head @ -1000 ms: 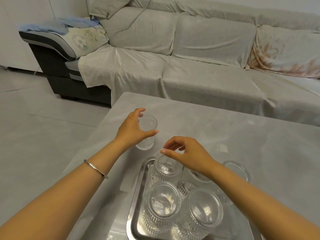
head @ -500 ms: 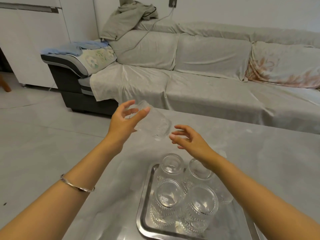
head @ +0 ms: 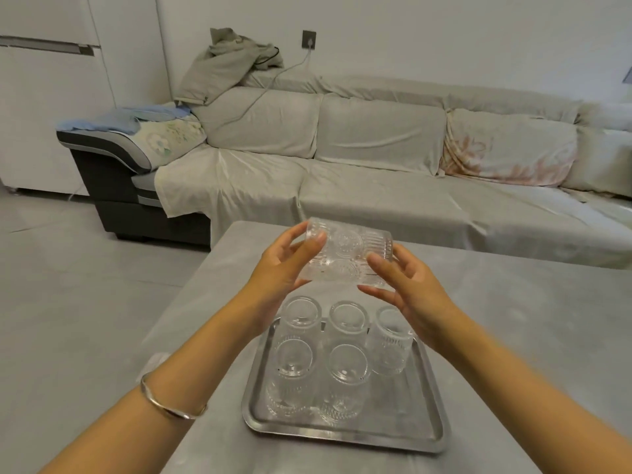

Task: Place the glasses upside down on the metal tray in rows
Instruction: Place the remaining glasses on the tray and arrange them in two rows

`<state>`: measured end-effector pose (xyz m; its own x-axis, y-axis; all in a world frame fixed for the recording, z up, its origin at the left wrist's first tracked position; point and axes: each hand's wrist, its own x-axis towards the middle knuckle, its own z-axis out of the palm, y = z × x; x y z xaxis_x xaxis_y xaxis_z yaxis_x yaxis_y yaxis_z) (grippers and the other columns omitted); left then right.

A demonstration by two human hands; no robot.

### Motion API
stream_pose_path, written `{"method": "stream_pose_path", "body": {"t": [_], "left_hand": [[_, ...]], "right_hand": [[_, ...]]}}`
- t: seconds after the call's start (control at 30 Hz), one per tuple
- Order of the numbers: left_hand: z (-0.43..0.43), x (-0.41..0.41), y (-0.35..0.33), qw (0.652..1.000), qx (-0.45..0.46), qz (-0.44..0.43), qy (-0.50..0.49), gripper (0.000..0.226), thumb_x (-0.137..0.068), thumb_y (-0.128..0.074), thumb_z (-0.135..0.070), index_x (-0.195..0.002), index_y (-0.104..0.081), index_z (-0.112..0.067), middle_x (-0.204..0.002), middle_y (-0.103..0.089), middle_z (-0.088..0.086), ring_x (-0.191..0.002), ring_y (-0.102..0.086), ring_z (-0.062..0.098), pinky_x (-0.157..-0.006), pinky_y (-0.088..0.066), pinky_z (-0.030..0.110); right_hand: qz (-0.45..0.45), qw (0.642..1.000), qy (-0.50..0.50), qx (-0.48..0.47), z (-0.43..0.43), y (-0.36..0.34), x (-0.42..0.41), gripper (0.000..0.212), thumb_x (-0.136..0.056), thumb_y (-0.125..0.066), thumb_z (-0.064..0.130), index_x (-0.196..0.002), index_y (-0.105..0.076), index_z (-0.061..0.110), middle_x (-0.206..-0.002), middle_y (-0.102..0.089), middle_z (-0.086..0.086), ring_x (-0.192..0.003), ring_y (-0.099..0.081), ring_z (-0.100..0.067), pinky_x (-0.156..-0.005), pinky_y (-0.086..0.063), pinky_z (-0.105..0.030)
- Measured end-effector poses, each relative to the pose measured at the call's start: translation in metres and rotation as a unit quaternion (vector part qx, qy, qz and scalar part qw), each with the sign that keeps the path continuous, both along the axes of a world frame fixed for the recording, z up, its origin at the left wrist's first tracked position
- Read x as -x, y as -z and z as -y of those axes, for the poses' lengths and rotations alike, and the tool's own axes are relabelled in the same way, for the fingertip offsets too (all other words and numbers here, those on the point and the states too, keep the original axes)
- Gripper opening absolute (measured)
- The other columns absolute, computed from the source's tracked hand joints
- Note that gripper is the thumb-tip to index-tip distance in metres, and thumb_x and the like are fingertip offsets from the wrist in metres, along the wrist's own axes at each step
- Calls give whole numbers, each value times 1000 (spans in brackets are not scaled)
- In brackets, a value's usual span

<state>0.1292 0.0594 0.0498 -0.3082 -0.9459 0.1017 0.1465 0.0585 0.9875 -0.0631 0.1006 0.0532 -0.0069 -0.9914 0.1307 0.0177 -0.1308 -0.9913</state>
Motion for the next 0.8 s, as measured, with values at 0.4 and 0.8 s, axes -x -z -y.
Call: {"method": "stream_pose_path", "body": {"t": [0.4,0.8], "left_hand": [[-14,28,52,949,156,271,48,46,-83,-52,-54,-125,-53,-35,-126,-57,-15,-114,-53,-1,-101,-39,24],[-9,27,104,807,244,535,55,67,-85,-41,-62,-143,-29,-31,-156,-23,-8,-146,-8,17,-118,-2,45]], "right_hand": [[-176,980,87,30,-62,-1,73,71,-48,-82,52,-115,-61,38,-114,-67,11,-104,-64,-8,-83,-54,-26],[-320,944,69,-41,-68,58,77,75,-60,-86,34,-126,-51,29,-117,-58,10,-107,-56,-12,-85,-54,-26]]}}
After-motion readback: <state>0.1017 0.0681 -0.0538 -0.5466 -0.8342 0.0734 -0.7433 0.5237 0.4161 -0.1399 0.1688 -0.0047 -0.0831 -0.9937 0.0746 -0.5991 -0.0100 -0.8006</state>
